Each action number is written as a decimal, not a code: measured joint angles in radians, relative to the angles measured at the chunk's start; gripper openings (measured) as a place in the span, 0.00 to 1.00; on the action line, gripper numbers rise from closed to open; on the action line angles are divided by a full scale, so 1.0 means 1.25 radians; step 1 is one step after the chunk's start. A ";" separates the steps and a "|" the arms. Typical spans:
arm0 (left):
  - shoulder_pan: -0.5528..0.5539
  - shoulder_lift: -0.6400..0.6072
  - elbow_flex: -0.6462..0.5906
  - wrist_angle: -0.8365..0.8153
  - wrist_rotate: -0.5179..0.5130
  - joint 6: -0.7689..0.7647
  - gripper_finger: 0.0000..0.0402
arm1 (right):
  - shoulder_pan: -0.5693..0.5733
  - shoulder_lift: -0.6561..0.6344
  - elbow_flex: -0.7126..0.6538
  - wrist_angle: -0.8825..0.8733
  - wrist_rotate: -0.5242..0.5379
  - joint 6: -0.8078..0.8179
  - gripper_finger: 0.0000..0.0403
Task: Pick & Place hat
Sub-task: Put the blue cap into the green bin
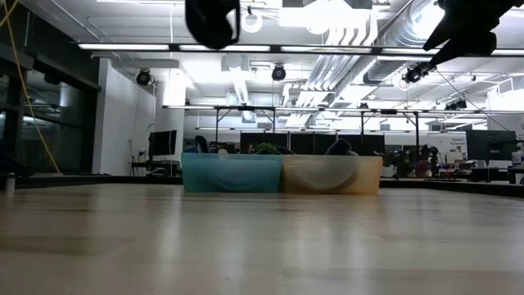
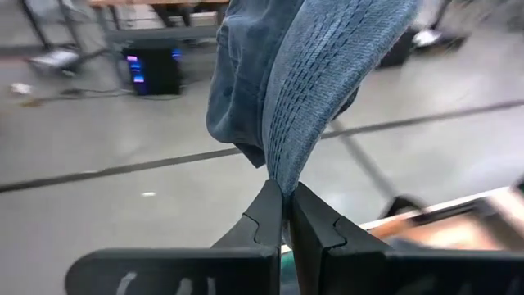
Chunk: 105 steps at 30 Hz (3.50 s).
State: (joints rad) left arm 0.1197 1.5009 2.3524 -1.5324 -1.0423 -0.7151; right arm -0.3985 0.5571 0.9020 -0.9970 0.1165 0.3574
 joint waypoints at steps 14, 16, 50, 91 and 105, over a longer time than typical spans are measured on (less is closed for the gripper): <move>-0.211 -0.051 -0.110 0.164 -0.079 -0.144 0.00 | 0.000 0.000 0.000 0.000 -0.005 -0.055 0.62; -0.234 -0.050 -0.147 0.164 -0.100 -0.201 0.00 | 0.000 0.000 0.000 0.000 -0.005 -0.061 0.62; -0.458 -0.082 -0.839 0.541 -0.425 -1.103 0.00 | 0.000 0.019 0.001 0.365 -0.272 0.060 0.62; -0.399 -0.033 -0.840 0.674 -0.421 -0.873 0.00 | 0.130 0.723 0.000 1.351 -0.232 0.747 0.62; -0.400 -0.033 -0.840 0.681 -0.383 -0.874 0.00 | 0.075 0.791 0.000 1.425 -0.214 0.753 0.62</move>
State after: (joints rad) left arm -0.3798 1.4597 1.3025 -0.6811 -1.5208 -1.8072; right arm -0.3049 1.5461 0.9024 0.7847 -0.1513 1.2984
